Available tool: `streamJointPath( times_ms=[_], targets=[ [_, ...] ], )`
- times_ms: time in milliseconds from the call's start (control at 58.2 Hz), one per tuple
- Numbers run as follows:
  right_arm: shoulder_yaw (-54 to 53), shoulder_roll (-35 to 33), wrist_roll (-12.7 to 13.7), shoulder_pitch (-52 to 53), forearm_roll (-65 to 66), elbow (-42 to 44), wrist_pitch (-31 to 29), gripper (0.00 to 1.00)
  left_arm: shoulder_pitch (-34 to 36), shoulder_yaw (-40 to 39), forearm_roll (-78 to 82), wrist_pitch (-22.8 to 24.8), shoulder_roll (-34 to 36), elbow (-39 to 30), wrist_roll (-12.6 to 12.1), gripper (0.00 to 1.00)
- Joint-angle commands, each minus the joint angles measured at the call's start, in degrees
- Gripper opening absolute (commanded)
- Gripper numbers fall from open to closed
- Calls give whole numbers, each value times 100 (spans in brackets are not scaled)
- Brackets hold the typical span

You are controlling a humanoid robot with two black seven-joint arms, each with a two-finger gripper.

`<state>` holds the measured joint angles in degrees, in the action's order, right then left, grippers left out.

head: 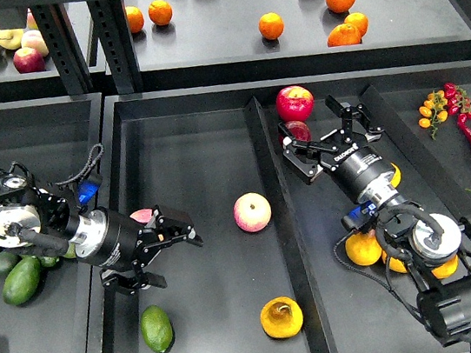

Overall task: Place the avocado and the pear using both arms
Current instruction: 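Lower the left gripper over the green avocado and close on it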

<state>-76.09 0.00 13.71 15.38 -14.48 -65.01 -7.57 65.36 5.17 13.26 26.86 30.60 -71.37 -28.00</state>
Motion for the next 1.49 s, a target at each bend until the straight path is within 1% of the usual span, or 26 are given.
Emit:
streamJointPath(
  times_ms=[0,189,326,429,464,670,876,1219,1477],
  targets=[
    [15,0,0,70,-2,103,-34,100,38,335,238,4,-10,-8,0,100],
    [24,0,0,114,-2,252,-69,99,153,880,230,-22,-19,132,0,100],
    [77,0,0,114,-11,261,-69,99,135,1100,133,-57,-81,168,0,99],
    [85,0,0,106,-19,252,-78,100,126,1249,-34,-128,-203,343,0,99],
    [94,0,0,114,-11,252,-78,99,117,1258,-148,-128,-352,501,0,99],
    [94,0,0,132,-11,252,-69,99,109,1364,-113,-181,-862,879,0,99],
    [94,0,0,167,-19,244,-78,100,100,1478,-122,-198,-1249,1354,0,99],
    [94,0,9,176,-11,244,-78,100,56,1557,-175,-198,-1399,1706,0,99],
    [94,0,9,176,-19,252,-78,99,-243,1557,-113,-242,-1399,1820,0,99]
  ],
)
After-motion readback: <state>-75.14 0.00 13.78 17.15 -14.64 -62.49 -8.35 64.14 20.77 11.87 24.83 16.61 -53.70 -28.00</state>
